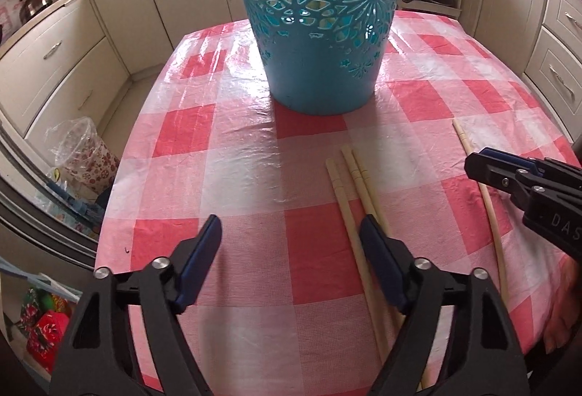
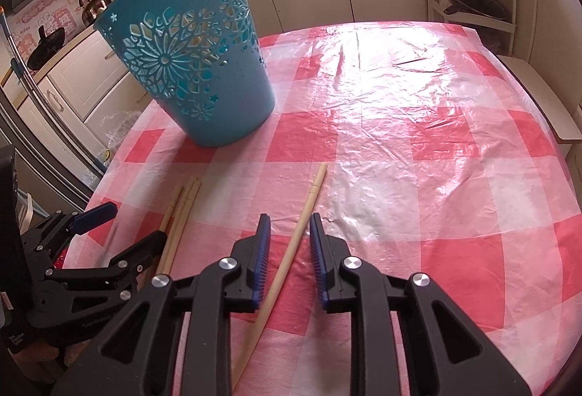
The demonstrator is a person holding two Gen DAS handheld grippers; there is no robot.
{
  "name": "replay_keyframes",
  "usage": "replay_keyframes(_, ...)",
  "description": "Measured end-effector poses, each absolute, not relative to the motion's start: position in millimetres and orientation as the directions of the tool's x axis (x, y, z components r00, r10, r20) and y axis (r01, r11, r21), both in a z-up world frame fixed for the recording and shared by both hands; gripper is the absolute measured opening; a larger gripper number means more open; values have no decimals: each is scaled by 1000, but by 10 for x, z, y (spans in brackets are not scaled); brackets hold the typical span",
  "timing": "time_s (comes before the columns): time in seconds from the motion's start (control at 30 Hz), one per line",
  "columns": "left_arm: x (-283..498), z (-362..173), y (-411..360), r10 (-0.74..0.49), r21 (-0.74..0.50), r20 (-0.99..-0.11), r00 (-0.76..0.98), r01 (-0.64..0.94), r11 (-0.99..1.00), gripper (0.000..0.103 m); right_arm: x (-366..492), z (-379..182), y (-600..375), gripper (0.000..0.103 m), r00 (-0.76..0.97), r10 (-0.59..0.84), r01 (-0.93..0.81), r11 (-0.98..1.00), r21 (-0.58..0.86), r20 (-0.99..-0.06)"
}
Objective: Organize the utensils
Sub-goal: 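Move the left gripper to the sticks and close on one, then lift the stick over the teal bin and open the left gripper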
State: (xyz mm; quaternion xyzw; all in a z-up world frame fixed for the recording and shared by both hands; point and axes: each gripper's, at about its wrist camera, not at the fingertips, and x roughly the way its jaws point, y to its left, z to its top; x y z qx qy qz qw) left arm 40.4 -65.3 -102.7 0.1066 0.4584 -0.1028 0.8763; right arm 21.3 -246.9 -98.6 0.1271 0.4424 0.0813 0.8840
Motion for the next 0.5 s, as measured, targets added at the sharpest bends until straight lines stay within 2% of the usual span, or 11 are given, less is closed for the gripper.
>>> replay_keyframes(0.03, 411, -1020, -664, -101, 77, -828, 552, 290, 954, 56, 215, -985, -2470, 23, 596, 256, -30, 954, 297, -761)
replay_keyframes(0.1, 428, -1017, -703, -147, 35, -835, 531, 317, 948, 30, 217, -982, -2471, 25, 596, 254, -31, 955, 294, -762)
replay_keyframes(0.2, 428, -1012, -764, -182, 9, -837, 516, 346, 938, 7, 218, -982, -2469, 26, 597, 254, -32, 955, 293, -761)
replay_keyframes(0.33, 441, -1017, -716, -225, -47, -833, 506, 340, 939, 5, 216, -984, -2479, 27, 597, 253, -29, 955, 295, -761)
replay_keyframes(0.5, 522, -1005, -713, -195, -37, -856, 480, 319, 947, 6, 228, -980, -2500, 32, 602, 233, -18, 960, 279, -763)
